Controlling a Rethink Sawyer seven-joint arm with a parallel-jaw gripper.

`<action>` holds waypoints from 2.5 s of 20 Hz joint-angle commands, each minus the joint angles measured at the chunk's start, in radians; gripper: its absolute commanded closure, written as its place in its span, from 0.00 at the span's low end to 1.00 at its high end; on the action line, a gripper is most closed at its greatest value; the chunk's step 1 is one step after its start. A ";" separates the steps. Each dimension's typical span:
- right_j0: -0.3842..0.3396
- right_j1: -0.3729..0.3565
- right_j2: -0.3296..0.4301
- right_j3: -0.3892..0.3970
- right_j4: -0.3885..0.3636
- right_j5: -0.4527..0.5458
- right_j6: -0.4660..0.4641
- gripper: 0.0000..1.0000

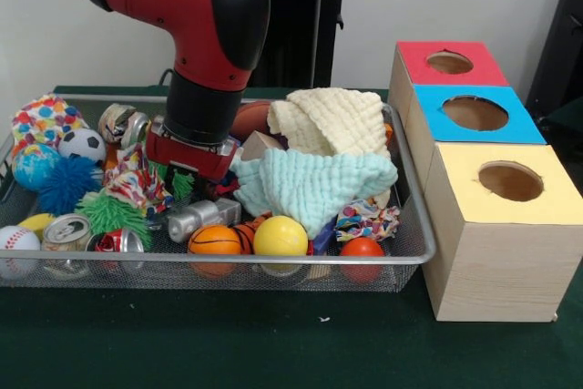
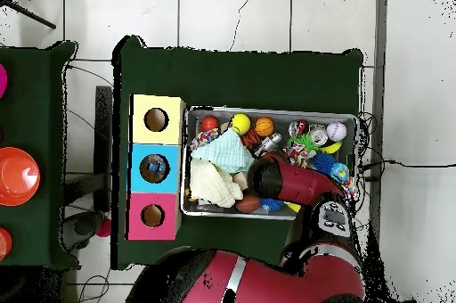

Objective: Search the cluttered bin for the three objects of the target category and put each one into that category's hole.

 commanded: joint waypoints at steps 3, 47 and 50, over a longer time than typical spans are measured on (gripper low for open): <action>-0.035 0.072 0.054 -0.068 -0.034 -0.100 0.116 1.00; -0.032 -0.086 0.076 -0.041 -0.008 0.121 0.087 1.00; -0.028 -0.095 0.074 -0.039 -0.002 0.142 0.087 1.00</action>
